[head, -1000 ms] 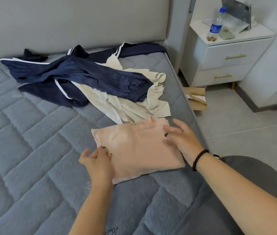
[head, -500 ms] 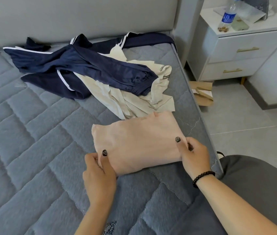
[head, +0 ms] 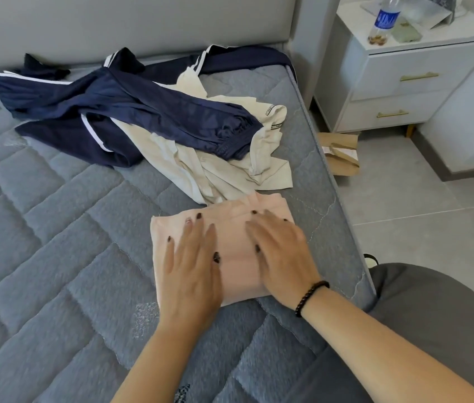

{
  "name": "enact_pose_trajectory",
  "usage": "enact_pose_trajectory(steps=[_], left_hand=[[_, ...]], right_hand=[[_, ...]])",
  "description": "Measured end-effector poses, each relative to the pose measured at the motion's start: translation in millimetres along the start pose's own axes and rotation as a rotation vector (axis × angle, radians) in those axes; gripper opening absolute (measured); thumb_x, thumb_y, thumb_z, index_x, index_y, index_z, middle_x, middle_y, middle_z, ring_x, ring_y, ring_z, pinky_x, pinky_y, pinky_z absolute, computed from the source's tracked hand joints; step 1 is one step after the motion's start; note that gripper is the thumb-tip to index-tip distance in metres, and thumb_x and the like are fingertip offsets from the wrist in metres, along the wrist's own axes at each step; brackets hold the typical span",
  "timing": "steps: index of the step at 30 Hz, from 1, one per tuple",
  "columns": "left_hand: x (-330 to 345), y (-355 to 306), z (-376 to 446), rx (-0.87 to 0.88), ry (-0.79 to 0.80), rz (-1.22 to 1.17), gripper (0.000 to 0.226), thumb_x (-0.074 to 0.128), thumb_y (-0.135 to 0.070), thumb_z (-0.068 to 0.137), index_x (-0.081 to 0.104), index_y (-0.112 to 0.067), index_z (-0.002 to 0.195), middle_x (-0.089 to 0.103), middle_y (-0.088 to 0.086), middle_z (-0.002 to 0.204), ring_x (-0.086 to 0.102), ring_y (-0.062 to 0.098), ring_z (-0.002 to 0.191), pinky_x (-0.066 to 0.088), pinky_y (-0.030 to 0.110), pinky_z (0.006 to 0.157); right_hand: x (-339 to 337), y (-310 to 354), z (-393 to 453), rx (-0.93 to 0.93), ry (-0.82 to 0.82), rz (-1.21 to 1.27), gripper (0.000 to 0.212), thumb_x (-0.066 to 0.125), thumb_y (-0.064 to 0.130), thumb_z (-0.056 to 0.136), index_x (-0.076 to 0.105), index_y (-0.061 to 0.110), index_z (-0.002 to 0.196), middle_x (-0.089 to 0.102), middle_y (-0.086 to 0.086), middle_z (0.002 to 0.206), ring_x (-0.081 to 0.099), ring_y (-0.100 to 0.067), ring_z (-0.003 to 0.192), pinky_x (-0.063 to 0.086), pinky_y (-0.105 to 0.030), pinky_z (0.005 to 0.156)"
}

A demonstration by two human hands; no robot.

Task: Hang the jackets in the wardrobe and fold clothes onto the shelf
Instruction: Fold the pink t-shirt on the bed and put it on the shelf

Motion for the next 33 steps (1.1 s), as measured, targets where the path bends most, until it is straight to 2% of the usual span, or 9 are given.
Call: enact_pose_trajectory(steps=[4, 6, 12, 18, 21, 23, 27, 30, 33], left_hand=[[46.0, 19.4, 6.1, -0.113, 0.330, 0.071, 0.054, 0.017, -0.044, 0.103, 0.009, -0.031, 0.154, -0.004, -0.004, 0.164, -0.024, 0.011, 0.144, -0.012, 0.046, 0.120], [59.7, 30.3, 3.6, -0.159, 0.367, 0.125, 0.059, -0.001, -0.055, 0.094, -0.009, -0.040, 0.150, -0.019, -0.011, 0.161, -0.037, 0.006, 0.139, -0.020, 0.046, 0.116], [69.0, 48.5, 5.2, -0.361, 0.295, 0.140, 0.069, -0.005, -0.066, 0.085, -0.022, -0.040, 0.147, -0.026, -0.001, 0.160, -0.025, 0.020, 0.147, -0.006, 0.052, 0.119], [59.0, 64.5, -3.1, -0.694, 0.068, -0.116, 0.096, 0.022, -0.073, 0.089, -0.010, -0.010, 0.154, -0.004, 0.011, 0.164, -0.007, 0.022, 0.150, -0.003, 0.041, 0.120], [50.2, 63.4, -13.1, -0.797, -0.040, -0.224, 0.105, 0.046, -0.066, 0.084, 0.002, -0.001, 0.154, 0.010, 0.017, 0.161, 0.009, 0.028, 0.148, 0.008, 0.043, 0.119], [45.7, 67.4, -17.7, -0.826, -0.086, -0.257, 0.099, 0.061, -0.060, 0.080, 0.022, -0.001, 0.149, 0.033, 0.020, 0.151, 0.027, 0.035, 0.139, 0.021, 0.048, 0.115], [43.5, 85.2, -18.7, -1.006, -0.017, -0.408, 0.083, 0.070, -0.072, 0.063, 0.050, -0.015, 0.120, 0.061, 0.003, 0.110, 0.057, 0.029, 0.102, 0.047, 0.044, 0.086], [46.9, 91.7, -23.4, -1.079, 0.079, -0.693, 0.071, 0.076, -0.067, 0.058, 0.057, -0.020, 0.108, 0.066, -0.005, 0.095, 0.063, 0.021, 0.088, 0.052, 0.038, 0.073], [51.3, 90.6, -27.5, -1.072, 0.165, -1.083, 0.049, 0.084, -0.049, 0.066, 0.068, -0.017, 0.100, 0.076, 0.000, 0.085, 0.073, 0.023, 0.077, 0.056, 0.032, 0.058]], right_hand=[[46.3, -1.3, -0.2, -0.141, 0.316, -0.099, 0.048, 0.046, 0.024, 0.097, 0.042, 0.010, 0.143, 0.033, -0.010, 0.153, 0.025, -0.026, 0.144, 0.022, -0.046, 0.117], [58.8, -12.1, -2.3, -0.106, 0.399, -0.126, 0.055, 0.028, 0.037, 0.100, 0.026, 0.016, 0.151, 0.017, -0.005, 0.159, 0.008, -0.020, 0.148, 0.011, -0.045, 0.120], [68.5, -31.6, -2.7, 0.075, 0.400, -0.176, 0.072, 0.023, 0.057, 0.094, 0.016, 0.017, 0.153, 0.001, 0.001, 0.161, -0.005, -0.014, 0.148, 0.006, -0.047, 0.120], [61.6, -74.8, -3.3, 0.474, 0.330, -0.142, 0.079, 0.007, 0.070, 0.087, -0.029, 0.028, 0.145, -0.026, -0.004, 0.157, -0.024, -0.022, 0.144, -0.011, -0.041, 0.118], [52.8, -87.7, -9.9, 0.505, 0.288, -0.060, 0.082, 0.023, 0.061, 0.093, -0.014, 0.017, 0.151, -0.014, -0.004, 0.160, -0.014, -0.019, 0.146, -0.008, -0.035, 0.119], [44.0, -86.0, -11.9, 0.505, 0.181, 0.058, 0.079, 0.042, 0.050, 0.094, 0.007, 0.010, 0.152, 0.005, -0.004, 0.159, 0.006, -0.019, 0.145, 0.006, -0.035, 0.120], [24.6, -96.8, -15.6, 0.807, -0.148, 0.556, 0.056, 0.066, 0.018, 0.085, 0.040, 0.016, 0.135, 0.043, 0.002, 0.122, 0.053, -0.010, 0.092, 0.047, -0.026, 0.085], [29.5, -103.9, -17.0, 0.972, 0.022, 0.744, 0.046, 0.071, 0.022, 0.082, 0.051, 0.017, 0.123, 0.062, 0.005, 0.099, 0.060, -0.006, 0.076, 0.046, -0.020, 0.067], [31.7, -102.0, -19.2, 1.144, 0.113, 1.078, 0.030, 0.074, 0.021, 0.081, 0.064, 0.006, 0.106, 0.074, -0.005, 0.088, 0.069, -0.016, 0.074, 0.055, -0.028, 0.062]])
Point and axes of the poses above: each hand's wrist, its own z-axis towards the middle knuckle, its own x-axis out of the palm, y = z × x, the point moved 6 cm from there along z, towards the middle knuckle
